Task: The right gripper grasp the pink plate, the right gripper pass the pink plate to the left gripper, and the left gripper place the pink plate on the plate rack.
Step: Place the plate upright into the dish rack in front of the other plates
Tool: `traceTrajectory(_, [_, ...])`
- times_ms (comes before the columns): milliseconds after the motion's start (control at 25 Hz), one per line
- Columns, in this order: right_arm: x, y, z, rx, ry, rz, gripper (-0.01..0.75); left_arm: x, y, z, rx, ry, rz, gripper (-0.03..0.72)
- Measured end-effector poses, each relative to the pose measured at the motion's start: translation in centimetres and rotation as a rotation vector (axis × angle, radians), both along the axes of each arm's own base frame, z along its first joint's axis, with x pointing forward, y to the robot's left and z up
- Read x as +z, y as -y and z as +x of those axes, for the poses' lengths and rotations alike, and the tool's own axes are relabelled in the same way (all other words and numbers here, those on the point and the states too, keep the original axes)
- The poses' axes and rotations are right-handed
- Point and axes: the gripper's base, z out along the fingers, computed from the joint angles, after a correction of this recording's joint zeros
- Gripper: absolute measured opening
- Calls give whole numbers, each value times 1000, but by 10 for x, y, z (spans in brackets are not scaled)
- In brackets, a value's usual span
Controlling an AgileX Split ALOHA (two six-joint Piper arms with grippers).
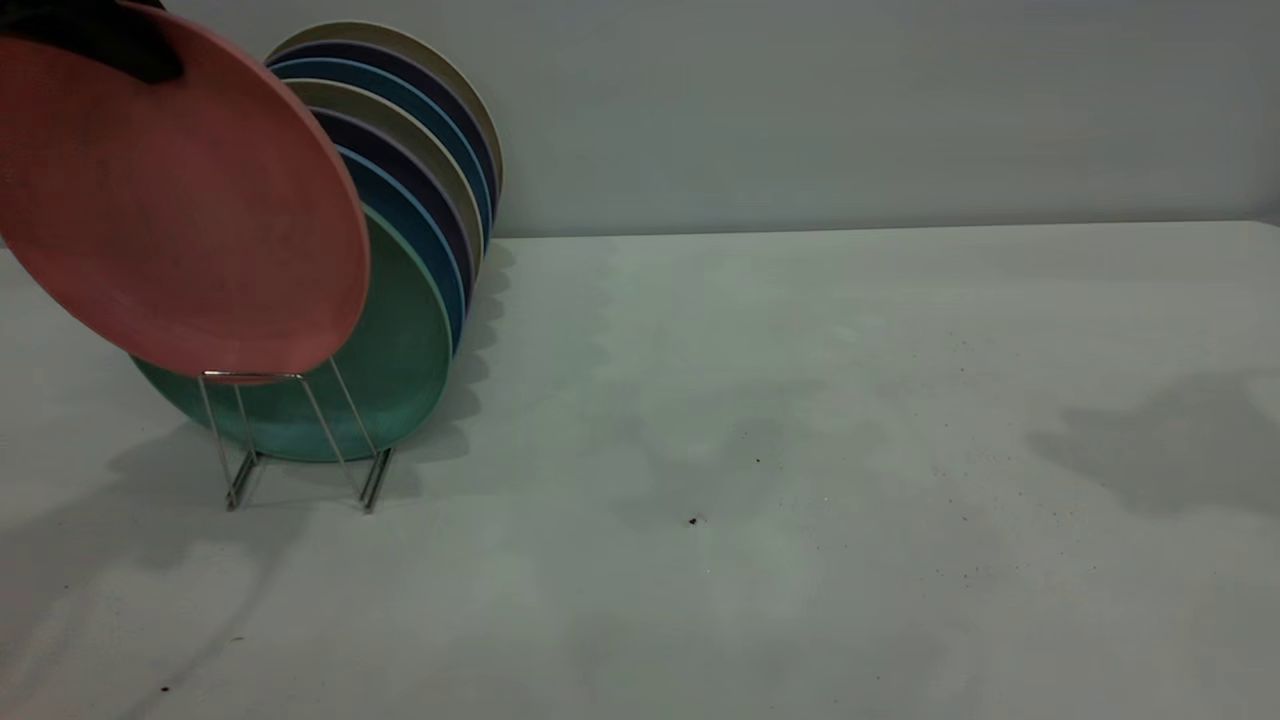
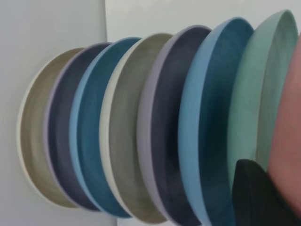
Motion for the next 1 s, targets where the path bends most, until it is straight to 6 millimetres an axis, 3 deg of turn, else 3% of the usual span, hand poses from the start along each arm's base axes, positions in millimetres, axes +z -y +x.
traceTrajectory(520, [0,0,0,0,0,0,460,-24,0,6,5,-67,-6,110])
traceTrajectory(880, [0,0,0,0,0,0,460,-25,1,7,93,-80,-77,362])
traceTrajectory(1000, [0,0,0,0,0,0,460,-24,2,7,107,-84,-87,412])
